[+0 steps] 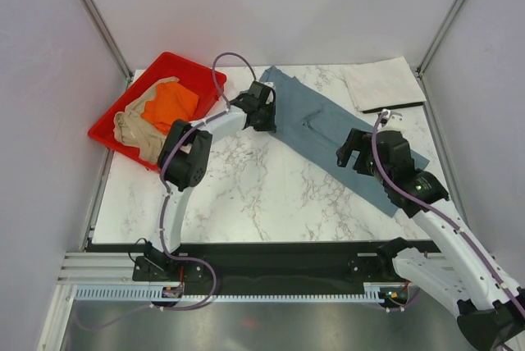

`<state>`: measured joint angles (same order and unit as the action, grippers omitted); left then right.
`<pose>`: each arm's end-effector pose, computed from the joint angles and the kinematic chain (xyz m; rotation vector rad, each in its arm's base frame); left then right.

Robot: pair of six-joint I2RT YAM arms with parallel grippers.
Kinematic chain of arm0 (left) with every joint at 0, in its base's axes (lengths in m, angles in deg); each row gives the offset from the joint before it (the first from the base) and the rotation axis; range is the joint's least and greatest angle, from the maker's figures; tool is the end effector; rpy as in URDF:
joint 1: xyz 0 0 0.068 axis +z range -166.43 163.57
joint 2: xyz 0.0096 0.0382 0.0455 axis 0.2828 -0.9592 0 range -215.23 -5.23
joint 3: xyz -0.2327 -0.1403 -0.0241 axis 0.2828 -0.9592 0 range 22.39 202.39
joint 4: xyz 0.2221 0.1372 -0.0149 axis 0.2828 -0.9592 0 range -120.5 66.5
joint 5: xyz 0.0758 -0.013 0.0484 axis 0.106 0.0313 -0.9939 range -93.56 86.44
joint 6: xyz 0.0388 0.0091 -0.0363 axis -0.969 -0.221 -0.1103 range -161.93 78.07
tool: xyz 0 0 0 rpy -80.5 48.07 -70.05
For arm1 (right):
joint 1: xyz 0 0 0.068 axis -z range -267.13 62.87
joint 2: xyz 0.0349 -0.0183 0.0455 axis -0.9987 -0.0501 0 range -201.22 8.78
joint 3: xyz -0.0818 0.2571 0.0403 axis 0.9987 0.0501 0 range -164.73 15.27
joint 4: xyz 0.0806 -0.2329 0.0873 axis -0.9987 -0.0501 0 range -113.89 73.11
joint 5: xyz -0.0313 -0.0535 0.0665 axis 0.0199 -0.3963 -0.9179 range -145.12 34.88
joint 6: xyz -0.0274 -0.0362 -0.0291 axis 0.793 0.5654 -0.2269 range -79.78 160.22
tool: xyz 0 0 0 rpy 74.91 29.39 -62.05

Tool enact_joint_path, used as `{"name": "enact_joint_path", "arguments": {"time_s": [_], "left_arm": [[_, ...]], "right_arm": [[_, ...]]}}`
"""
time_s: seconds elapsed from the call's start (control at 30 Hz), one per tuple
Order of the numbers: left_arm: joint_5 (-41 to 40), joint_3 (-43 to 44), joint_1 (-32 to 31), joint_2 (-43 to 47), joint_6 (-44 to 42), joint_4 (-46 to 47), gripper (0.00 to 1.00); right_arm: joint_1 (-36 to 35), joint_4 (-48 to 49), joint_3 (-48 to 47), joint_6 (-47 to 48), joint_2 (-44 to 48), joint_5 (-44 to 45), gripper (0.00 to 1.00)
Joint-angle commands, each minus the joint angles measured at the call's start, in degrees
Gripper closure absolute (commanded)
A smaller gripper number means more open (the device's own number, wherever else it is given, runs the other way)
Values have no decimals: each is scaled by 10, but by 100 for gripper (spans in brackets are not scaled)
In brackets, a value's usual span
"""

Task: Fold and stack the t-shirts
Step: Fold the tshirt

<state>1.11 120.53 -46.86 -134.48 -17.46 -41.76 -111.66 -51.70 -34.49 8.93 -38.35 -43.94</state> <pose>0.4289 -0.2553 0.1597 0.1676 2.4940 -0.5169 0.1617 0.0662 0.3201 0.2415 2.1292 0.3680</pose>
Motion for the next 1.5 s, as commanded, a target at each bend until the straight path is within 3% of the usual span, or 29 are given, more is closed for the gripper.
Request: {"name": "enact_joint_path", "arguments": {"time_s": [0.0,0.1,0.2,0.23,0.33,0.43,0.57,0.73,0.83,1.07,1.33,1.47], "left_arm": [[15,21,27,16,-29,-17,98],[39,2,26,78,-28,-16,98],[71,-30,26,141,-29,-16,91],[82,-37,27,158,-28,-17,88],[117,-41,27,201,-15,-16,82],[164,-26,30,229,11,-17,80],[162,-50,35,280,29,-17,79],[140,-153,35,351,56,-17,79],[125,-199,36,377,48,-16,79],[68,-295,35,458,40,-11,78],[54,-311,35,413,43,9,78],[61,-266,27,349,54,27,78]], "right_arm": [[0,18,28,-5,-53,125,2],[1,27,26,-17,-113,135,9],[1,24,12,-24,-197,140,30],[1,25,13,-24,-224,150,45],[6,36,24,-28,-264,163,66],[19,52,25,-33,-308,163,80],[27,47,5,-39,-380,160,97],[28,68,26,-54,-436,176,100],[27,73,28,-54,-463,138,100],[-18,77,87,-122,-402,76,100],[-135,54,104,-208,-366,60,100],[-197,56,109,-264,-352,60,100]]}}
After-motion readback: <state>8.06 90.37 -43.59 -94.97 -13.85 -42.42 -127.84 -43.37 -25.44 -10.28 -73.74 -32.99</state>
